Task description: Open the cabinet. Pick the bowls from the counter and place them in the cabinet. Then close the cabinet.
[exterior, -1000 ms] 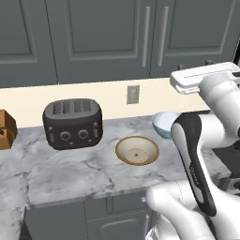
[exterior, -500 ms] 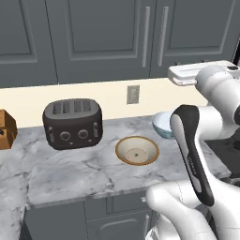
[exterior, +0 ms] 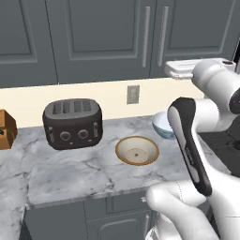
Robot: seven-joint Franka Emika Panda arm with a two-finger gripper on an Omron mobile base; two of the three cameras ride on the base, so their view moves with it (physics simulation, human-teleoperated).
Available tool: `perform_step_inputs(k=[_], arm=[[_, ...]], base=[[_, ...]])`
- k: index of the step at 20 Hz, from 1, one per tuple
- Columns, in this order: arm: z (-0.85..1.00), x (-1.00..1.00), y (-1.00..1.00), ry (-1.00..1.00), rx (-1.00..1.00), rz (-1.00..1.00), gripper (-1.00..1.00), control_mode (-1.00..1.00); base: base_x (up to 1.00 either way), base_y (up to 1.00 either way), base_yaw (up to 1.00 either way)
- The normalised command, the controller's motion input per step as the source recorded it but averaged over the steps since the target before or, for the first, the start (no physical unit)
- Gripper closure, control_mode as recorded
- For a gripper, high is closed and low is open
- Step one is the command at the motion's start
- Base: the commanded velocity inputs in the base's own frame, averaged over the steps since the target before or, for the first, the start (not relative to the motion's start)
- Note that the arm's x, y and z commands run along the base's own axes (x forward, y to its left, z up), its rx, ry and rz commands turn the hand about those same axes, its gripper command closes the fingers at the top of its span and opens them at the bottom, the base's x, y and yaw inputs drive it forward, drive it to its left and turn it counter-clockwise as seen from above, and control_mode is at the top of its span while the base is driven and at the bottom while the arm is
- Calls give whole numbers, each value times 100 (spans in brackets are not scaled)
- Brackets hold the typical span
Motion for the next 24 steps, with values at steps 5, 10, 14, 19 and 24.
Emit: perform_step_inputs(k=[5, 10, 14, 19, 24], arm=[[-3, 35, 0, 0, 0, 0, -100, -100], [0, 42, 0, 2, 0, 2, -100, -100], [0, 39, 0, 3, 0, 2, -100, -100], [0, 36, 0, 4, 0, 2, -100, -100], [0, 36, 0, 3, 0, 1, -100, -100]], base=[[0, 0, 0], [0, 0, 0], [0, 0, 0], [0, 0, 0], [0, 0, 0]])
